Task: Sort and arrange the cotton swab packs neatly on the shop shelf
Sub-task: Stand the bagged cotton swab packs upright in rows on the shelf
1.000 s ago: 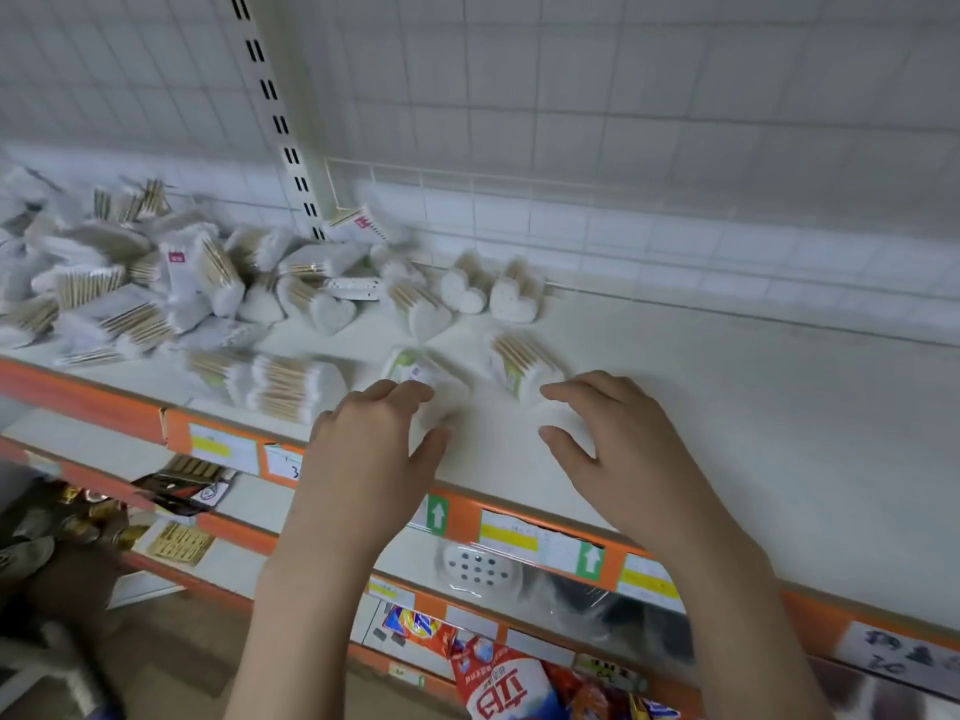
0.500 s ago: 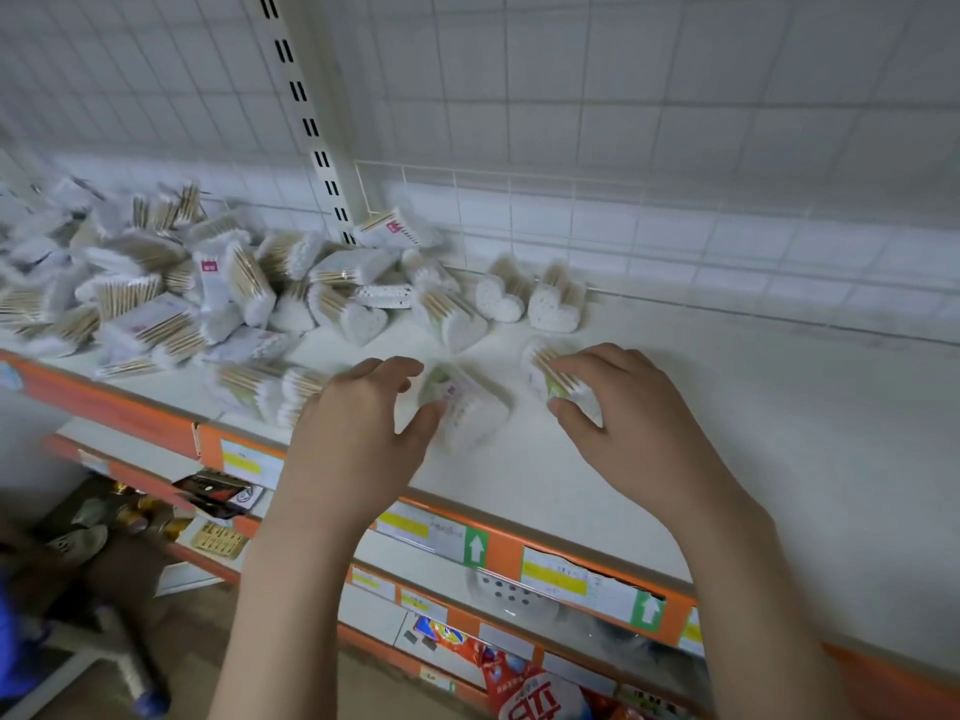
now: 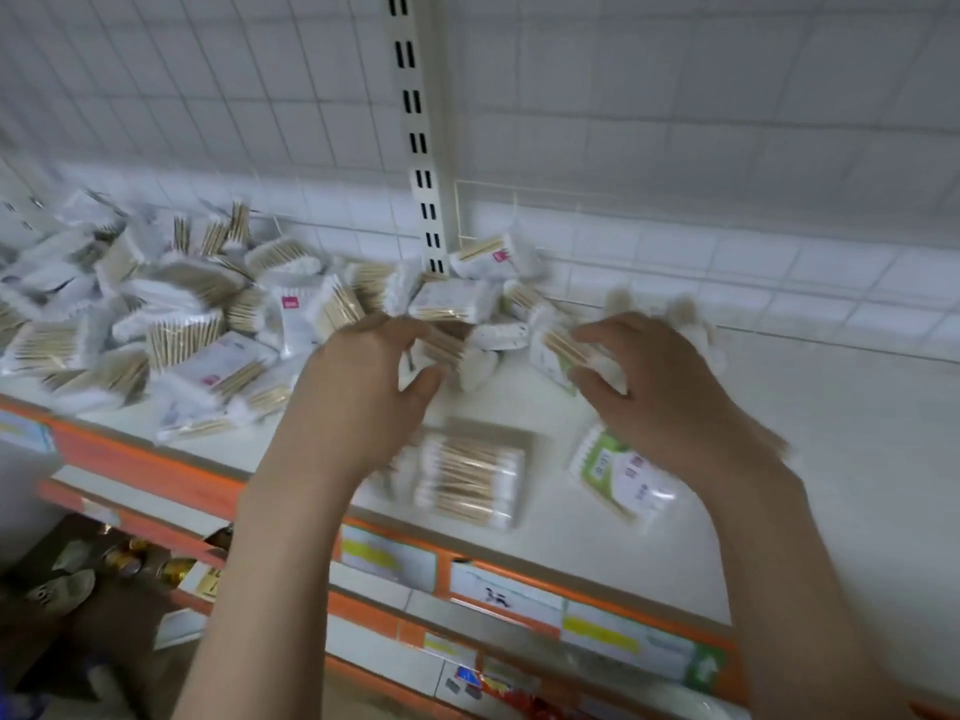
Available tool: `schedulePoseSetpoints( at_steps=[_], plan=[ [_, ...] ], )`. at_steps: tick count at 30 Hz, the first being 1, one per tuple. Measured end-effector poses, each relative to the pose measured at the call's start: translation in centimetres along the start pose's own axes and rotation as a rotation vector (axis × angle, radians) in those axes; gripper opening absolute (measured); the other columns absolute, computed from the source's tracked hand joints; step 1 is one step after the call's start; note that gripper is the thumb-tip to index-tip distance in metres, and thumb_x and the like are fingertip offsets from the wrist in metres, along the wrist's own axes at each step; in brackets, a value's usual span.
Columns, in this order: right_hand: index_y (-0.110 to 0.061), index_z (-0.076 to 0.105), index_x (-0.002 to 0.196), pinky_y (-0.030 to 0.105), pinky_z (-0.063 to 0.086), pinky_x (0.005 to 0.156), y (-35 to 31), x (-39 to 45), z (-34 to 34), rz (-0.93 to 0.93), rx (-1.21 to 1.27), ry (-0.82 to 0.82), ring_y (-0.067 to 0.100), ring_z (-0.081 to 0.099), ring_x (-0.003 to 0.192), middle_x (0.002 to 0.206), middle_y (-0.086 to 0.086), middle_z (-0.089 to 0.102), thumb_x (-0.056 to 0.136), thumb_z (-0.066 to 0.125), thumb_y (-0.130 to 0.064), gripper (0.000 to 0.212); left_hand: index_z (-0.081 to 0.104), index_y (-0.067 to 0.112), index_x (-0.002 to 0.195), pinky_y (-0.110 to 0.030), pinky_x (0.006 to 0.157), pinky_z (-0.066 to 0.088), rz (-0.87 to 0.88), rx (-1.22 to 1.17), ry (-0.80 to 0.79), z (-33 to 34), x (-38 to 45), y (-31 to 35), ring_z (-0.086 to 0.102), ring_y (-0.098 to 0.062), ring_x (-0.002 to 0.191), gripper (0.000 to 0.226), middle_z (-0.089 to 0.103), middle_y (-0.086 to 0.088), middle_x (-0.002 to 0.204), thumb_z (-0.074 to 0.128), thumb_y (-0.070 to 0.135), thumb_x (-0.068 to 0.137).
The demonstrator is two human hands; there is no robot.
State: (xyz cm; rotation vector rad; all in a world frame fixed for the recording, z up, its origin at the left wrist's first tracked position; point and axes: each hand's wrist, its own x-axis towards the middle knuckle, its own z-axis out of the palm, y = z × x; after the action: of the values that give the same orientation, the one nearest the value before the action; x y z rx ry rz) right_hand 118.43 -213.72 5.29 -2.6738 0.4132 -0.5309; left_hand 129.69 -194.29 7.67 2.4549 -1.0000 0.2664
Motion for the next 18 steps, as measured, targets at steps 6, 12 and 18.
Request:
schedulePoseSetpoints(
  at_steps=[6,12,18],
  plan=[
    [-0.018,0.054,0.126,0.031,0.034,0.093,-1.4,5.2,-0.1,0.054,-0.127,0.078,0.023,0.048,0.114,0.124,0.003,0.055,0.090,0.055,-0.026,0.038,0.060,0.014,0.117,-0.037,0.083,0.047,0.151,0.038,-0.045,-1.4,6.8,-3.2,0.056,-0.027,0.100,0.035,0.061,-0.009,0.108,0.064,0.026,0.084],
    [-0.016,0.047,0.132,0.036,0.038,0.097,-0.6,10.3,1.0,0.114,-0.247,-0.005,0.024,0.047,0.117,0.127,0.005,0.053,0.092,0.052,-0.024,0.042,0.052,0.021,0.127,-0.029,0.086,0.038,0.232,0.123,-0.271,1.2,10.9,-4.2,0.049,-0.021,0.112,0.045,0.054,-0.003,0.122,0.061,0.035,0.084],
    [-0.012,0.045,0.132,0.038,0.039,0.097,0.0,14.3,3.6,0.145,-0.304,-0.084,0.028,0.047,0.115,0.126,0.009,0.052,0.089,0.053,-0.023,0.044,0.049,0.026,0.130,-0.026,0.085,0.038,0.253,0.026,-0.357,3.2,11.9,-4.8,0.050,-0.018,0.112,0.061,0.051,0.001,0.124,0.062,0.053,0.077]
  ],
)
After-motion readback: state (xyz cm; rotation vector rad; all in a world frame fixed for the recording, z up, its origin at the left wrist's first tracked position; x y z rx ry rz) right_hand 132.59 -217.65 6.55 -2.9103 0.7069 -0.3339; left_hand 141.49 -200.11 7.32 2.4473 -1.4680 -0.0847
